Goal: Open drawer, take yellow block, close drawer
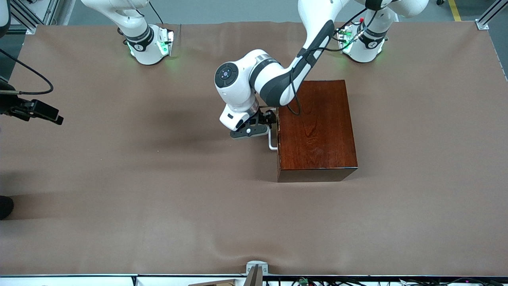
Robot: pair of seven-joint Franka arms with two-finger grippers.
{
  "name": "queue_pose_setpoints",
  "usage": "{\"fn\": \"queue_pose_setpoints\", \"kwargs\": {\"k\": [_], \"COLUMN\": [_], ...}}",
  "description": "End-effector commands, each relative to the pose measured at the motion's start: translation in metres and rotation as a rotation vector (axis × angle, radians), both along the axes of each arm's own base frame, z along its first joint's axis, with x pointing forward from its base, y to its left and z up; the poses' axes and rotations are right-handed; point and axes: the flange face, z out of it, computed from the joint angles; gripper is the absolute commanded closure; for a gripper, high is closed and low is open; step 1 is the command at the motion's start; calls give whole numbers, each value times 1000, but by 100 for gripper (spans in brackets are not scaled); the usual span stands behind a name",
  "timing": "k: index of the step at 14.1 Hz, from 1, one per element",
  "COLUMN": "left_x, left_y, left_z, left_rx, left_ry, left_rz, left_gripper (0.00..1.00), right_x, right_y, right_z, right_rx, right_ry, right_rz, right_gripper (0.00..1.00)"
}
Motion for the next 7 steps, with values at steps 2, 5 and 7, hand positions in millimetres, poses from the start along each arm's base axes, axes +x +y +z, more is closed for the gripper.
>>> {"fn": "queue_pose_setpoints", "kwargs": {"k": [2, 5, 7], "left_x": [4, 4, 6], "left_y": [0, 1, 3], "left_z": [-7, -13, -17], "left_rx": [25, 34, 37], "left_ry": [-3, 2, 5], "left_rz": [-26, -25, -22], "left_gripper": [0, 0, 0], "right_x": [-3, -3, -3], "right_y": [0, 0, 0], "right_z": [4, 5, 4], "right_rx": [2, 2, 2], "right_ry": [-3, -5, -3], "right_rz": [0, -2, 0], "right_gripper": [0, 0, 0]}}
